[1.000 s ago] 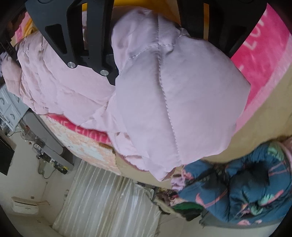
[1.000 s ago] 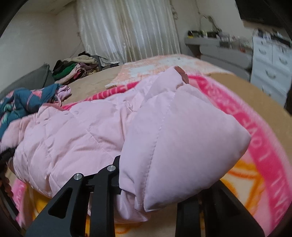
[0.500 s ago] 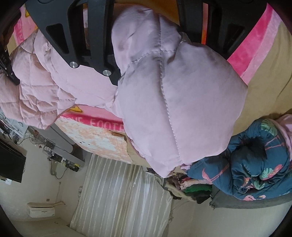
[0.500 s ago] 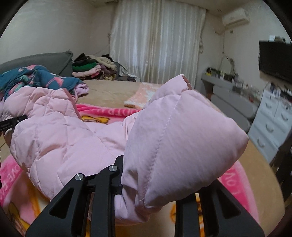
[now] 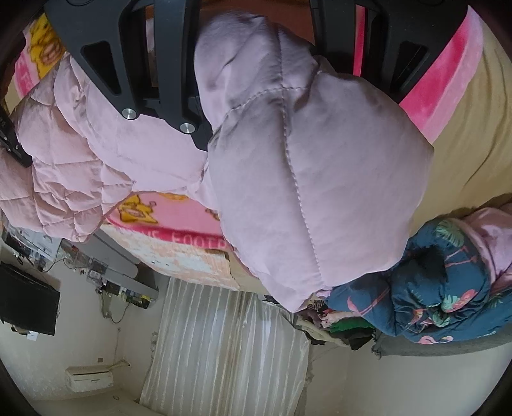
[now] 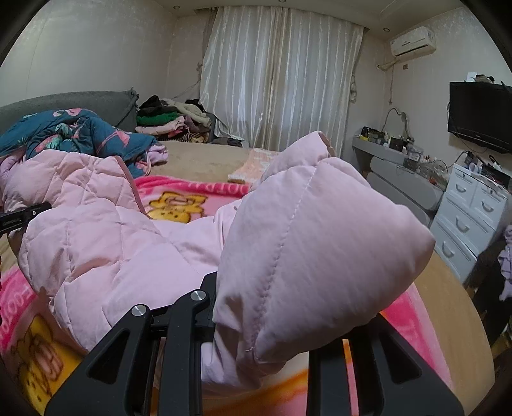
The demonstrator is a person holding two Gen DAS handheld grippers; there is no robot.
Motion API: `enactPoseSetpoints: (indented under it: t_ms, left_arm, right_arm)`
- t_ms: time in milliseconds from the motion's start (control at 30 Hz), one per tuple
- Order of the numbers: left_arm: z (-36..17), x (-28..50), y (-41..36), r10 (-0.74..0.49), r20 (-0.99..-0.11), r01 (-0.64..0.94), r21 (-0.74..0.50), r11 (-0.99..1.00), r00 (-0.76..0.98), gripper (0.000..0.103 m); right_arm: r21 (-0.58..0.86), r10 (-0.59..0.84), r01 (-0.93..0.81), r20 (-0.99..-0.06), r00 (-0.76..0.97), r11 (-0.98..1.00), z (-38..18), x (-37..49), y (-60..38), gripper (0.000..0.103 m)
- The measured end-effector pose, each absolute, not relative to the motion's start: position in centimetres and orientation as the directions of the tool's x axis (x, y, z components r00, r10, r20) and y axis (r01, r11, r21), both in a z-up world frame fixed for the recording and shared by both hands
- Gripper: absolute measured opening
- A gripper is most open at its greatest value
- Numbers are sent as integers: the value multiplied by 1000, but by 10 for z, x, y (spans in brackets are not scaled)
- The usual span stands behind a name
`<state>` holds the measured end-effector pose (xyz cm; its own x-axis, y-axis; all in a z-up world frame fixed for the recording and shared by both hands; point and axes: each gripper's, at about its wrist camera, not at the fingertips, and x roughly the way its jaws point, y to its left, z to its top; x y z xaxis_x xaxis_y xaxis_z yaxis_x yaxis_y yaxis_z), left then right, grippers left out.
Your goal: Fold large clothes
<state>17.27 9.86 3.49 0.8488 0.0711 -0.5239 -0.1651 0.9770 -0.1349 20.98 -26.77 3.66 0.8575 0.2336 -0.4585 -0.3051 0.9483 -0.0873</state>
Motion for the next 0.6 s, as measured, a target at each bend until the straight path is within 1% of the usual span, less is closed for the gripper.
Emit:
enactPoseSetpoints:
  t_ms: [233,400,500,600]
  left_arm:
    - [18,148,96,91,-550,-175,-102,979,830,26]
    - [1,141,98,100,-576,-194,-104,976,812,30]
    - [-12,140,104,99,-606,-216,-123,969,789,33]
    - [-23,137,109,91,-621,-231,-148,962,778,37]
  right_arm:
    - [-50,212,-274,-503,838,961,15,181,-276,23]
    - [-9,184,-228,-560,808,974,-5,179,-281,25]
    - [59,174,-176,-616,768,983,-21,186,-288,28]
    - [170,195,-108,-662,723,979,-40,193,-301,32]
